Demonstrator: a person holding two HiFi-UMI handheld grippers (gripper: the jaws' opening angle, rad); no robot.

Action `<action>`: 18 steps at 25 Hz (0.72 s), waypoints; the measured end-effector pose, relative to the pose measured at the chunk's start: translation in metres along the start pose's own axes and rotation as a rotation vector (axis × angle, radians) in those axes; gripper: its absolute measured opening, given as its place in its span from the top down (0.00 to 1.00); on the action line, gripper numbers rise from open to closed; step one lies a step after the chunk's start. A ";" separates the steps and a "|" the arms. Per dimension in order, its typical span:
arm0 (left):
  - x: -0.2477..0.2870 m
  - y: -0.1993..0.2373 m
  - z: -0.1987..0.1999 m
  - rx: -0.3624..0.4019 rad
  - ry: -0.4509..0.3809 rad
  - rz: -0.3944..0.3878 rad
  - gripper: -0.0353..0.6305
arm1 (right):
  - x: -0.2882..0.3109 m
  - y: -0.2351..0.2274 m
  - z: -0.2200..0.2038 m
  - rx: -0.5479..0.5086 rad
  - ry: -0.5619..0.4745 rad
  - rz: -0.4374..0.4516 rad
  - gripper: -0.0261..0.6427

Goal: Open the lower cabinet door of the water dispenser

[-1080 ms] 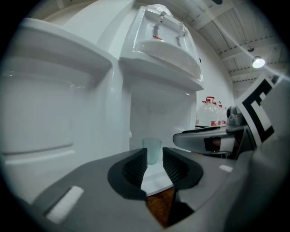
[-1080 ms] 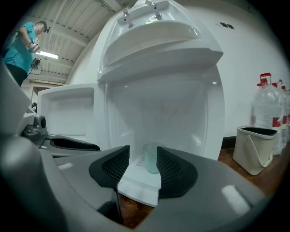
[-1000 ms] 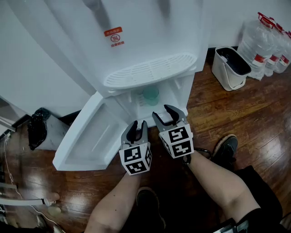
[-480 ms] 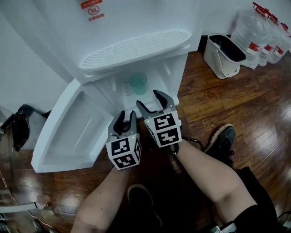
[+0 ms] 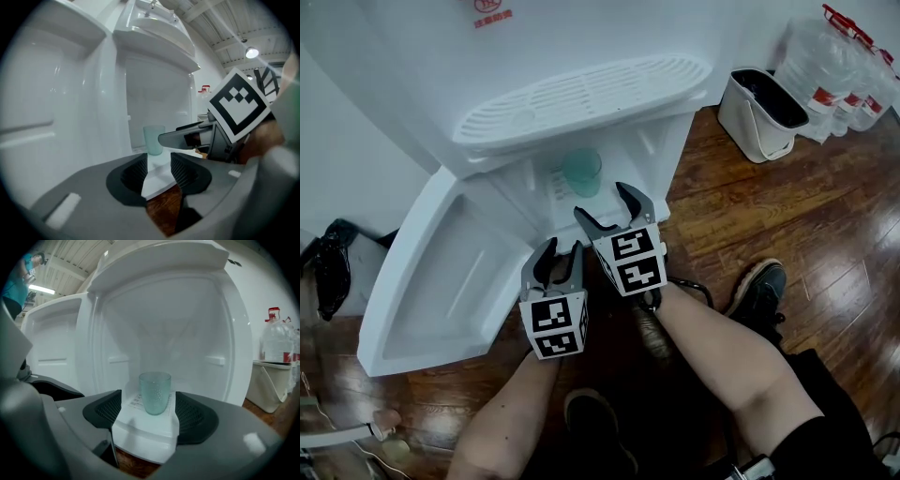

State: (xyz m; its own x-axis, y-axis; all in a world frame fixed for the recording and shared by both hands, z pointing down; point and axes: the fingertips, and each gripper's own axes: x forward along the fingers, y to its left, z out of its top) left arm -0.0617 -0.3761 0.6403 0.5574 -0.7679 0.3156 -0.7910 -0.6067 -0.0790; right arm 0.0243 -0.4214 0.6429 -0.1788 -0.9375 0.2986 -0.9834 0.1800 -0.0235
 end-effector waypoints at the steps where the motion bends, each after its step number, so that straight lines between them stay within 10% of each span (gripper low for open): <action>1: 0.002 0.003 -0.001 -0.013 0.000 0.007 0.59 | 0.004 -0.002 -0.001 0.001 0.000 -0.003 0.41; 18: 0.018 0.008 -0.012 -0.069 0.019 0.035 0.59 | 0.062 -0.011 -0.007 -0.002 0.023 0.036 0.29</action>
State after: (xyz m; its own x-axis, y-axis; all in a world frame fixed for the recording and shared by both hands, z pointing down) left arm -0.0609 -0.3918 0.6563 0.5250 -0.7837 0.3319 -0.8256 -0.5638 -0.0252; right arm 0.0246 -0.4796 0.6686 -0.2129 -0.9234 0.3193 -0.9763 0.2138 -0.0324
